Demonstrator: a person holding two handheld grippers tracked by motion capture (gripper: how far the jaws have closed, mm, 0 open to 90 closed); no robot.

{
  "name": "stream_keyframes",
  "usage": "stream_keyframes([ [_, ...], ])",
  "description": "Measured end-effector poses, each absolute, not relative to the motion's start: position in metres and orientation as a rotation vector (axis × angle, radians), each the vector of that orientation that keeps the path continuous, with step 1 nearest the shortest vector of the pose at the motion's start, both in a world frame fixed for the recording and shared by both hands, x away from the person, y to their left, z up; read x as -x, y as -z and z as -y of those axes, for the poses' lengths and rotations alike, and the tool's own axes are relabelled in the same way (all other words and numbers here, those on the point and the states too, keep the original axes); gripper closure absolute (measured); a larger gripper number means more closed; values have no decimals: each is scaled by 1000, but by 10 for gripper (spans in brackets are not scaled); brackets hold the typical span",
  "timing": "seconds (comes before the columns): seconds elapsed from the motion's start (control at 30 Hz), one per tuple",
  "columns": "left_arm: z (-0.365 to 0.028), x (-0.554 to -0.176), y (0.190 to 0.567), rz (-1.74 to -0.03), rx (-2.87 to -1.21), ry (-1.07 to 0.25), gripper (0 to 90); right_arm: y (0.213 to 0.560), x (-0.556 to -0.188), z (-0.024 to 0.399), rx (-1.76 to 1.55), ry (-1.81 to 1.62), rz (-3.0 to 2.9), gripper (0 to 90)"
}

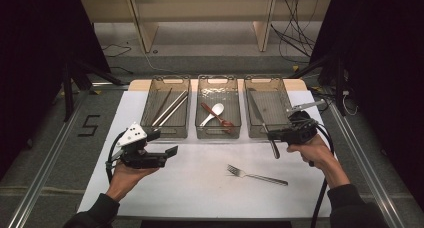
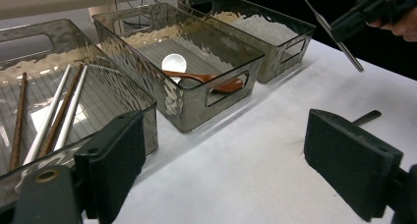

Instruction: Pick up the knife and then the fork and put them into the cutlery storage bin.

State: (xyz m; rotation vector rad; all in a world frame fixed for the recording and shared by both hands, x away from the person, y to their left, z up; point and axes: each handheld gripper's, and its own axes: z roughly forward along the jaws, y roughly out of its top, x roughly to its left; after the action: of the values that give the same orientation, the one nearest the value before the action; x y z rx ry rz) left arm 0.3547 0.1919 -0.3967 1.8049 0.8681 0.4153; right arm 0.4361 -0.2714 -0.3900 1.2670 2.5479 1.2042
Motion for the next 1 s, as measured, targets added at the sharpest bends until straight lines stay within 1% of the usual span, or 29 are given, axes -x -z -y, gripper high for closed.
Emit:
stream_keyframes([
  [0.63, -192, -355, 397, -868, -1802, -415, 154, 362, -485, 272, -1382, -1120, -2398, 805],
  [1.0, -192, -355, 397, -868, -1801, -413, 154, 359, -512, 267, -1472, -1044, -2359, 805],
])
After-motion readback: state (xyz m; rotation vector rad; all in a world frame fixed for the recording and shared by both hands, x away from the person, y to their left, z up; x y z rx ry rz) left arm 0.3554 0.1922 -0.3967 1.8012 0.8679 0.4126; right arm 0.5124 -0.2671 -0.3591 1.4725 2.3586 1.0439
